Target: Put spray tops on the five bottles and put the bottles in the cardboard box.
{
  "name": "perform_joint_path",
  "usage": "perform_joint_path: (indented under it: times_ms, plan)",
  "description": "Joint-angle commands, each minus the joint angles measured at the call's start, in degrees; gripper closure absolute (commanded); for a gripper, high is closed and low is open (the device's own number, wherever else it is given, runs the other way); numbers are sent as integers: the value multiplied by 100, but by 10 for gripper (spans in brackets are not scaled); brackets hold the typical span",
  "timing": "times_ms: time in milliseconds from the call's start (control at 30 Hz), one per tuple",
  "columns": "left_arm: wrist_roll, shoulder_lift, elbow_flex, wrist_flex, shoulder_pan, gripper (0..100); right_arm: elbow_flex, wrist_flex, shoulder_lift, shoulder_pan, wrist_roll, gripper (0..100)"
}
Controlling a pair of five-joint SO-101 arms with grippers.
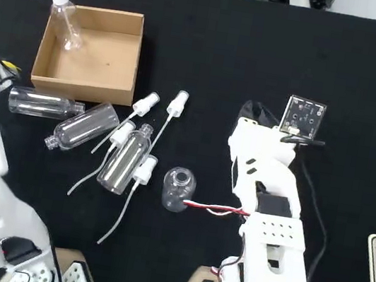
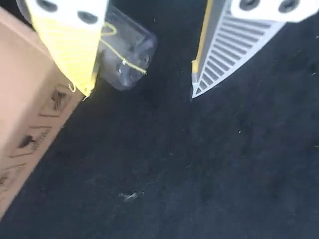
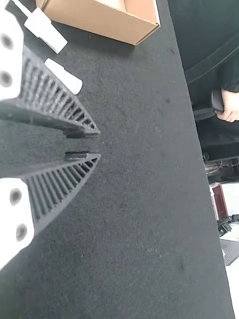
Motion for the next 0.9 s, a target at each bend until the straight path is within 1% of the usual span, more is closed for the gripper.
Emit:
perform_joint_path:
  times_ms: [0, 100, 200, 500, 667, 700, 867]
  plan:
    - [0, 721, -1209, 378, 171, 711, -57, -149, -92, 88, 35, 949]
    - [-369, 1090, -1587, 668, 233, 711, -57, -149, -101, 97, 35, 949]
    - [-695, 1275, -1815, 1134, 242, 711, -57, -149, -101, 97, 35, 949]
    - [-1644, 1284, -1851, 2479, -163, 712, -66, -149, -110, 88, 35, 949]
    - [-2215, 1275, -1815, 3402, -189, 713, -75, -149, -110, 88, 35, 949]
    - [-2259, 1275, -1807, 3534, -189, 720, -75, -149, -110, 88, 35, 949]
    - [-2523, 1257, -1807, 3807, -136, 833, -75, -149, -101, 79, 35, 949]
